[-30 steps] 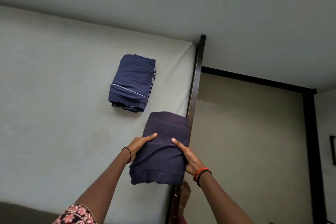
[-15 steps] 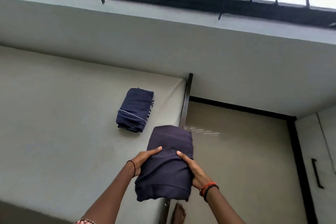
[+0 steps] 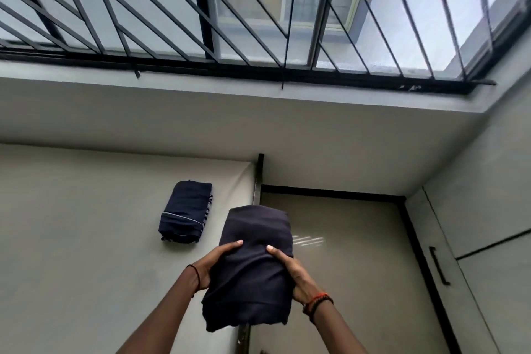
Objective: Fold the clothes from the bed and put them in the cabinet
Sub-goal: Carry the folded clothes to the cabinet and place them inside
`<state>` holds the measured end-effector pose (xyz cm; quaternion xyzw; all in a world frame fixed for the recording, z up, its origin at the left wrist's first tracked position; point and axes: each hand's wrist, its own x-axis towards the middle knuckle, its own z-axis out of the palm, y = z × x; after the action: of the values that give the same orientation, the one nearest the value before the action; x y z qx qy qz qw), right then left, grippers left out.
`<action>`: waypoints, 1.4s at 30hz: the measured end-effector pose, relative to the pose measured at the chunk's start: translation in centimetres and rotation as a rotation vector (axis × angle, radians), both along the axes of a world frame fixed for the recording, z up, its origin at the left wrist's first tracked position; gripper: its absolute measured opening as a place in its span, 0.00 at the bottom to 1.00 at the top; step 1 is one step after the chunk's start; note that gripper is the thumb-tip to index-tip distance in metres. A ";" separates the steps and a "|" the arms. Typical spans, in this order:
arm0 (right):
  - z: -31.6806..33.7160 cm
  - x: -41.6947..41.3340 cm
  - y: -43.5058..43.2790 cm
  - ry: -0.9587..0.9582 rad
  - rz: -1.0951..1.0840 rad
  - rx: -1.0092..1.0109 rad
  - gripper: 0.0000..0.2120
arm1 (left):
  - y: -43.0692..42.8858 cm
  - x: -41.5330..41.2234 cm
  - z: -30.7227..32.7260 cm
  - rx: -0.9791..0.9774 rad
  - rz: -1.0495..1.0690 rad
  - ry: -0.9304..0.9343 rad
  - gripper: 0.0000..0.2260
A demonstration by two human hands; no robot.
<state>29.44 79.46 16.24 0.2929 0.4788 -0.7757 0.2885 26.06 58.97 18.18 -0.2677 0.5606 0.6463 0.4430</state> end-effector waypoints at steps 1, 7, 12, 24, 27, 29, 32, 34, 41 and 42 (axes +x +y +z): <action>0.7 0.6 0.2 0.010 -0.019 0.003 0.28 | 0.3 0.3 0.5 0.014 -0.022 0.002 0.26; 2.5 4.2 0.6 0.036 -0.116 -0.010 0.29 | 1.2 1.8 2.3 0.043 -0.131 0.048 0.26; 3.6 9.0 1.3 0.052 -0.230 -0.014 0.28 | 2.4 3.5 3.2 0.029 -0.304 0.091 0.31; 4.5 24.8 9.5 0.047 -0.617 0.089 0.29 | 15.3 12.2 5.4 0.019 -0.700 0.161 0.30; 4.4 28.8 12.1 0.063 -0.727 0.067 0.29 | 19.5 14.9 6.1 0.032 -0.799 0.160 0.23; 4.4 31.5 14.2 0.060 -0.784 0.077 0.31 | 22.5 17.1 6.6 0.039 -0.874 0.156 0.21; 4.5 35.4 17.2 0.057 -0.855 0.100 0.30 | 26.7 20.1 7.0 0.040 -0.928 0.180 0.20; 4.6 37.9 19.1 0.047 -0.909 0.102 0.31 | 29.6 22.1 7.1 0.019 -0.966 0.175 0.19; 3.8 49.0 27.2 0.067 -1.113 0.079 0.22 | 41.4 32.3 6.5 -0.048 -1.151 0.133 0.30; 3.7 50.2 28.0 0.075 -1.142 0.077 0.21 | 42.6 33.6 6.6 -0.054 -1.179 0.124 0.29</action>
<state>79.65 107.47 19.92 0.4876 0.2826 -0.8003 -0.2045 59.67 101.58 24.76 0.1160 0.6558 0.2909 0.6869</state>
